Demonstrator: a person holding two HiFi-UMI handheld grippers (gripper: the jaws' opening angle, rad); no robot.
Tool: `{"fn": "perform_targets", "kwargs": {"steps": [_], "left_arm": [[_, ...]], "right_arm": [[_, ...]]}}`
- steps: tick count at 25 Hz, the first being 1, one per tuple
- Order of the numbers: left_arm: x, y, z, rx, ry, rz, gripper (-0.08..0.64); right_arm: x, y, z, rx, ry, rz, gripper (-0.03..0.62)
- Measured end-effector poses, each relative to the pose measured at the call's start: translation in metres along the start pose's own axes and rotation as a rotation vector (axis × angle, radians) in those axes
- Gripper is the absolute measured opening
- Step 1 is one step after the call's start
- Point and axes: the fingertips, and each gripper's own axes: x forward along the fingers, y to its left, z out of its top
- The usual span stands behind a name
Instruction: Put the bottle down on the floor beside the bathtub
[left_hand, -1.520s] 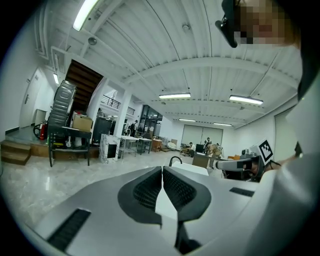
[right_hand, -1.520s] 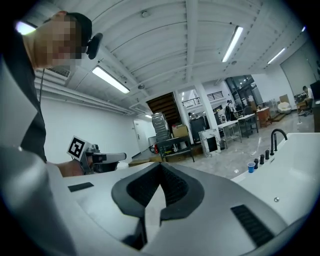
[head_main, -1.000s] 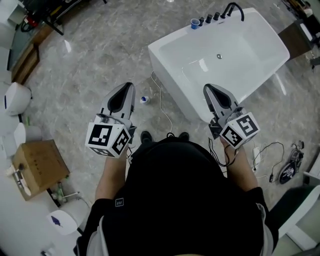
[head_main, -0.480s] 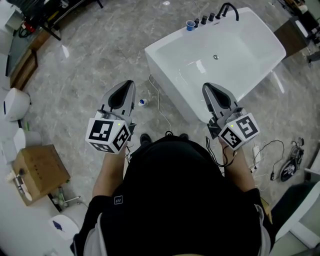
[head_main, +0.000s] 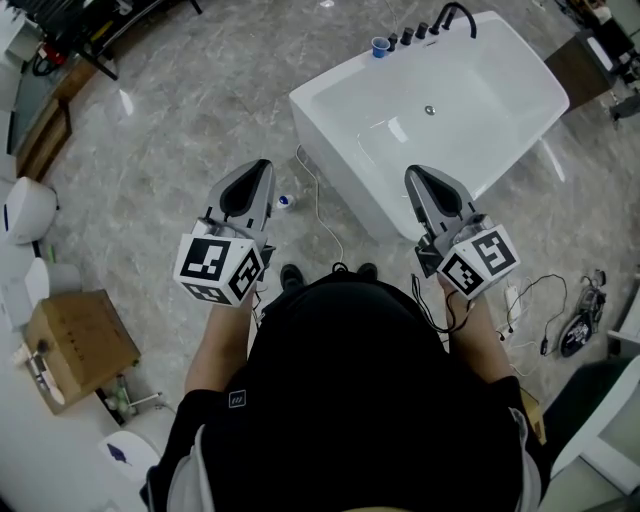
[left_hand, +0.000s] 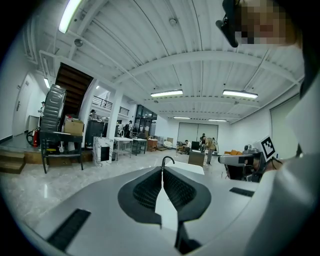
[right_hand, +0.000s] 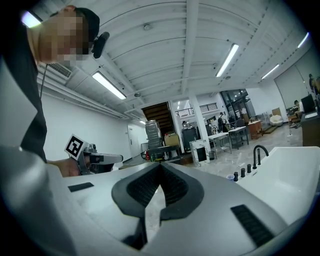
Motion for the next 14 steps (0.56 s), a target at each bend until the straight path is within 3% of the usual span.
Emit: {"fn": "perform_targets", "kwargs": {"steps": [14], "left_arm": [[-0.019,0.014,-0.002,-0.006,-0.008,0.025,0.021]], "right_arm": [[0.011,0.016,-0.004,-0.005,0.017,0.027,0.028]]}}
